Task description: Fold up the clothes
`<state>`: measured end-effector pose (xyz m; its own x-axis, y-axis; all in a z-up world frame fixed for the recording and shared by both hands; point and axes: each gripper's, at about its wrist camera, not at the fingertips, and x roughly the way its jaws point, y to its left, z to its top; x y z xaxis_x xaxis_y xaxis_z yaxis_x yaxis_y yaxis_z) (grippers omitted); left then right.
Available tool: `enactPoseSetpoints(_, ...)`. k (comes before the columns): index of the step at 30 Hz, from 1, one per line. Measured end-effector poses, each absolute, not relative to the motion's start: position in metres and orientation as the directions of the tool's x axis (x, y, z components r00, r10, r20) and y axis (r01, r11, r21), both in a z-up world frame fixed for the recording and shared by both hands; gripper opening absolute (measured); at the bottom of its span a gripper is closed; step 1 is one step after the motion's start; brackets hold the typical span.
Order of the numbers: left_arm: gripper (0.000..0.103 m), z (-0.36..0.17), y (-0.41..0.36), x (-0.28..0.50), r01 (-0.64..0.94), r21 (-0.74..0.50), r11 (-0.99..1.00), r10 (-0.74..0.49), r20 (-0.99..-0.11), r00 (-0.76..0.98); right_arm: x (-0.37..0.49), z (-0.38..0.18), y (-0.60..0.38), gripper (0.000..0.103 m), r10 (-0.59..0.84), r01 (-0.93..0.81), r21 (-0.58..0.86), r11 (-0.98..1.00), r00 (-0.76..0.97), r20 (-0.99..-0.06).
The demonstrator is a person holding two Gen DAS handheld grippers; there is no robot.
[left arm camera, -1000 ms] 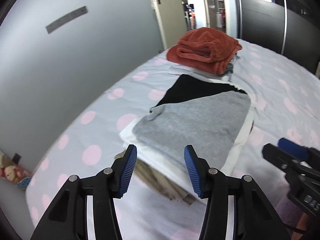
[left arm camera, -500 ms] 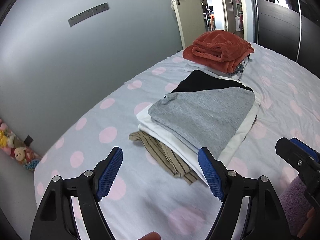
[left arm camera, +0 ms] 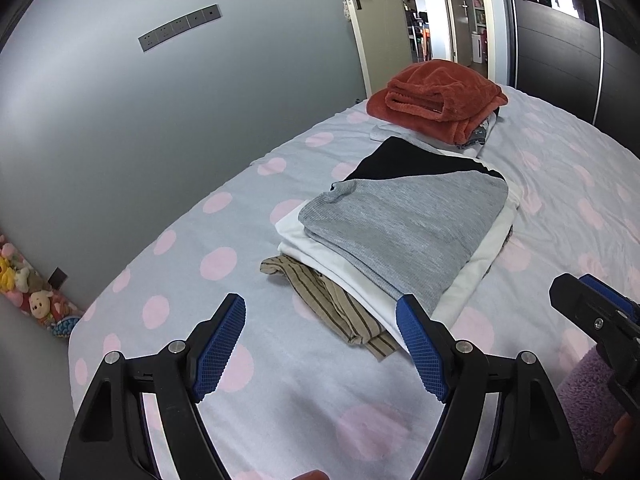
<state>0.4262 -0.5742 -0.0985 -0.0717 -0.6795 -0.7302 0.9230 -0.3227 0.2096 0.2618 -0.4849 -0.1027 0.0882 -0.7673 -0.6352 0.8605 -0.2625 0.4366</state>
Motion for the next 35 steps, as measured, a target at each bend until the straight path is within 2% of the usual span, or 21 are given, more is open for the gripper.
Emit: enactPoseSetpoints(35,0.079,-0.0965,-0.5701,0.4238,0.920,0.204,-0.335,-0.687,-0.721,-0.090,0.2617,-0.1047,-0.4873,0.047,-0.760,0.860,0.439,-0.262,0.096,-0.642)
